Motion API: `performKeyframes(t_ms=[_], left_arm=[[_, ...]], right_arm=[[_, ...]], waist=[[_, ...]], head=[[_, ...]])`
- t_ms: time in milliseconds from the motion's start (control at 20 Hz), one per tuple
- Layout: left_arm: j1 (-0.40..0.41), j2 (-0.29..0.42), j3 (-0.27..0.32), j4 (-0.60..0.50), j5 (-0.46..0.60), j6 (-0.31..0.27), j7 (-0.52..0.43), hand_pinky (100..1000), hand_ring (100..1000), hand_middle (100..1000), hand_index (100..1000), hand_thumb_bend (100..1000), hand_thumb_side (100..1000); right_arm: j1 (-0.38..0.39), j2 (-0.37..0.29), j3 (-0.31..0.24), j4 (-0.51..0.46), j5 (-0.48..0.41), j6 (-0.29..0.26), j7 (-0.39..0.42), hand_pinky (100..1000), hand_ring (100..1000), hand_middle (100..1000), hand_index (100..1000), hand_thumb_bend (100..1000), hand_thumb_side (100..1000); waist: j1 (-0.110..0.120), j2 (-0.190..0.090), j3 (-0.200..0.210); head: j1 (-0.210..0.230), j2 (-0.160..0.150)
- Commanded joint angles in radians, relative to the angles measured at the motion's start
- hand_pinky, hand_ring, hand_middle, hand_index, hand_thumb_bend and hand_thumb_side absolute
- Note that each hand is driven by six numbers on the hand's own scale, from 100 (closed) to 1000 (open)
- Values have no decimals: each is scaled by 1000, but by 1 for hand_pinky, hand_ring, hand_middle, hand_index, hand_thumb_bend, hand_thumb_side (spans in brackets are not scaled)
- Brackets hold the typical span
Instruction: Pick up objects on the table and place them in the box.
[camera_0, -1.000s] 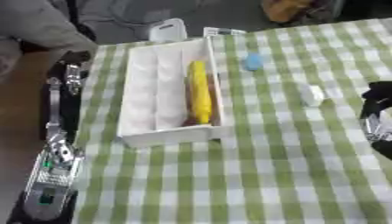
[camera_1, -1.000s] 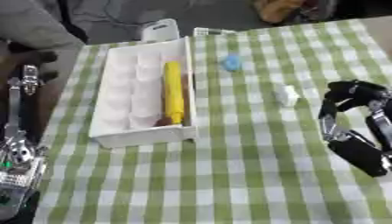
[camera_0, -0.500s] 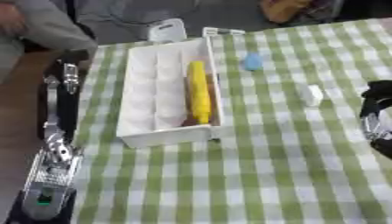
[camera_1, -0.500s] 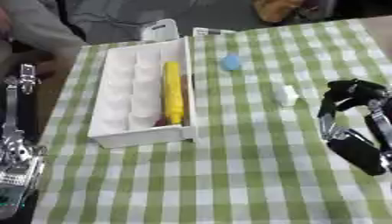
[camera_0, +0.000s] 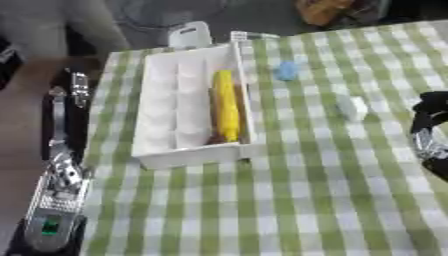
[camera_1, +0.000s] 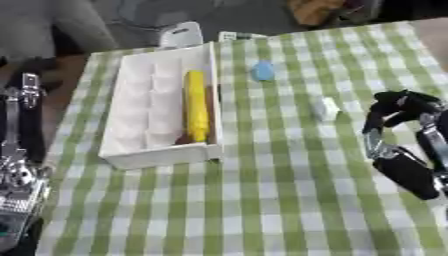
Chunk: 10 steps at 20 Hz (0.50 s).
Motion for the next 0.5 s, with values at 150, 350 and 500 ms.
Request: performKeyframes(t_ms=[150, 350, 500], left_arm=[[-5, 21, -3, -17, 0, 1, -8, 784, 1000, 668, 773, 154, 975], [-4, 24, -9, -15, 1, 1, -14, 780, 1000, 662, 773, 153, 975], [-3, 24, -14, -13, 2, 0, -19, 780, 1000, 662, 772, 153, 976]], right_arm=[[-45, -84, -3, -24, 24, 75, 16, 601, 651, 631, 833, 100, 461], [-78, -128, 15, -24, 66, 124, 58, 604, 643, 657, 836, 100, 401], [-109, -153, 35, -24, 88, 157, 102, 608, 645, 666, 838, 100, 405]], waist=[[-24, -40, 5], [-27, -44, 8], [-28, -46, 10]], head=[[-12, 8], [-19, 16], [-23, 23]])
